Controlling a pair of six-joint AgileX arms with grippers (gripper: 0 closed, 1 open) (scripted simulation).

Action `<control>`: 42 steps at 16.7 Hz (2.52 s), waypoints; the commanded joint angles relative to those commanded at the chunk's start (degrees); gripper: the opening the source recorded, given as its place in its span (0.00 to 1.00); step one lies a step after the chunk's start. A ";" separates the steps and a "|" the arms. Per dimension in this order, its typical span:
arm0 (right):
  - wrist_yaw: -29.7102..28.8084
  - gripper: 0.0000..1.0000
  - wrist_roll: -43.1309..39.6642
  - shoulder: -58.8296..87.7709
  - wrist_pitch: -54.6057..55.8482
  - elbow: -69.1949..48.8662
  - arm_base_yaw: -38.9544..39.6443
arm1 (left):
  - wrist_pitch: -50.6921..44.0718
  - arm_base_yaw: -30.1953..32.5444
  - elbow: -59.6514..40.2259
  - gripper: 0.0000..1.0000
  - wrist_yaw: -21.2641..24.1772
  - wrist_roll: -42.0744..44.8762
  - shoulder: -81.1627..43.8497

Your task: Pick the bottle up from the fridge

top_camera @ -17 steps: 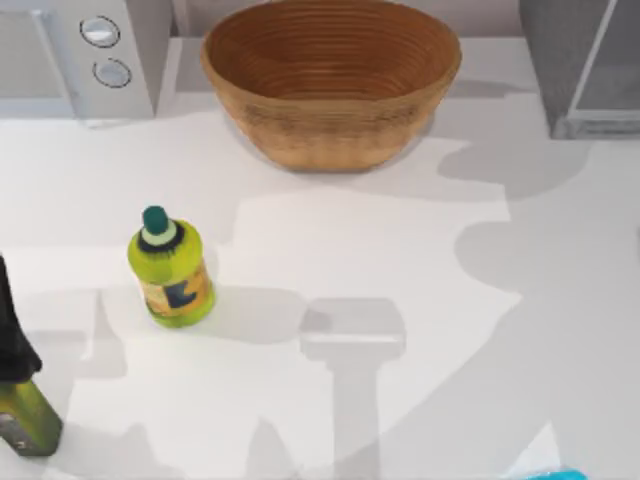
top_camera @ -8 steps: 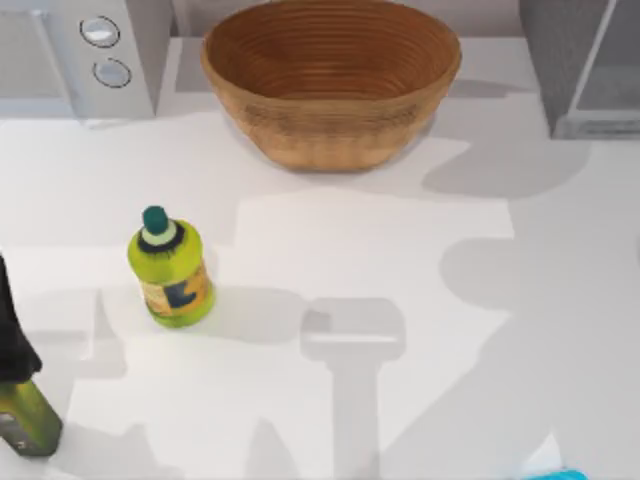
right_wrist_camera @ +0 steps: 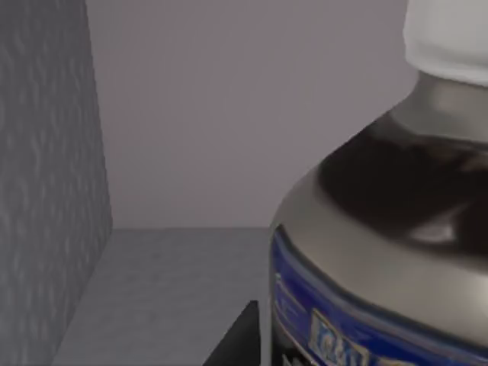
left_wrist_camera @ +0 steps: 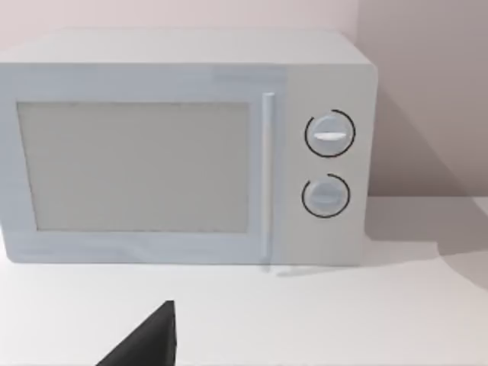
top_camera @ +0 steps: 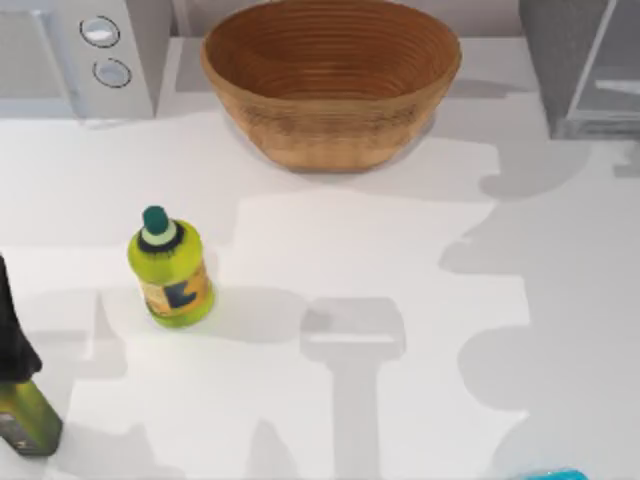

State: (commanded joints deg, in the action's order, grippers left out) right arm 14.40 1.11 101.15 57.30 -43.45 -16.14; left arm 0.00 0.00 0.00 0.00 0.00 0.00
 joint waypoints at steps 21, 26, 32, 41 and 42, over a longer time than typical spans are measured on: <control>-8.20 0.00 -0.84 -60.54 -33.02 25.64 9.00 | 0.00 0.00 0.00 1.00 0.00 0.00 0.00; -11.92 0.00 -0.86 -87.34 -48.30 37.05 13.26 | 0.00 0.00 0.00 1.00 0.00 0.00 0.00; -14.36 0.00 -1.10 -100.98 -57.18 43.37 16.10 | 0.00 0.00 0.00 1.00 0.00 0.00 0.00; -16.96 0.00 -1.13 -97.37 -54.61 41.21 18.63 | 0.00 0.00 0.00 1.00 0.00 0.00 0.00; -18.72 0.00 -1.19 -94.96 -52.93 39.83 20.35 | 0.00 0.00 0.00 1.00 0.00 0.00 0.00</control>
State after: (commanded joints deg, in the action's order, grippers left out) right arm -4.32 -0.08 6.19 4.37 -3.61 4.21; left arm 0.00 0.00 0.00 0.00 0.00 0.00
